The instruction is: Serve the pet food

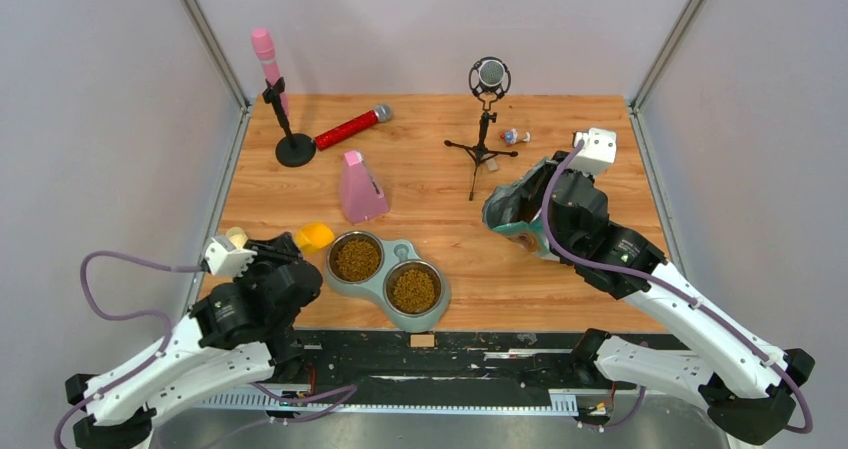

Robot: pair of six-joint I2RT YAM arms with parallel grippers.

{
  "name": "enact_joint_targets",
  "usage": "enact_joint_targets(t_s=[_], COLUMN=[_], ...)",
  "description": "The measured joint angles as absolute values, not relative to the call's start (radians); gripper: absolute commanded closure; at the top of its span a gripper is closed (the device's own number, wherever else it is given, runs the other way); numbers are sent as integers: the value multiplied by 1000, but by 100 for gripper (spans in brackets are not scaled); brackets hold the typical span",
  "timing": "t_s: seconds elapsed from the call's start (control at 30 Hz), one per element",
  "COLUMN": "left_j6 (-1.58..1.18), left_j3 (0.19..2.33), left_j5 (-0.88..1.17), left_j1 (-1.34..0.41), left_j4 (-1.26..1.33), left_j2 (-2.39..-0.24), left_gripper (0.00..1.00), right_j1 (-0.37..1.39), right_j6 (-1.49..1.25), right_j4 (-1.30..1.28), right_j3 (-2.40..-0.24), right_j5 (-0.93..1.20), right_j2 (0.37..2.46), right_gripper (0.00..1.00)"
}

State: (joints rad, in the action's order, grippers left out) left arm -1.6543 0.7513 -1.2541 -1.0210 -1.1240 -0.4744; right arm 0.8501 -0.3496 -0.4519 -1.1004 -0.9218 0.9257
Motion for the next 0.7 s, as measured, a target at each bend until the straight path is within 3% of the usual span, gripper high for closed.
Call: enact_joint_targets(t_s=[0.27, 0.47, 0.7], left_j6=[-1889, -2007, -2067], left_j3=[655, 579, 485], left_j5=[-1285, -1287, -1266], left_j1=[-708, -642, -546], left_j4=[-997, -898, -690], left_j2=[-700, -845, -920], left_gripper=[96, 89, 71], right_j1=[850, 850, 850], right_j6=[-347, -345, -341], right_j4=[-453, -452, -447], right_j3=[-1100, -1100, -1100], right_j5=[-915, -915, -917], right_j2=[926, 926, 939], right_gripper=[100, 100, 100])
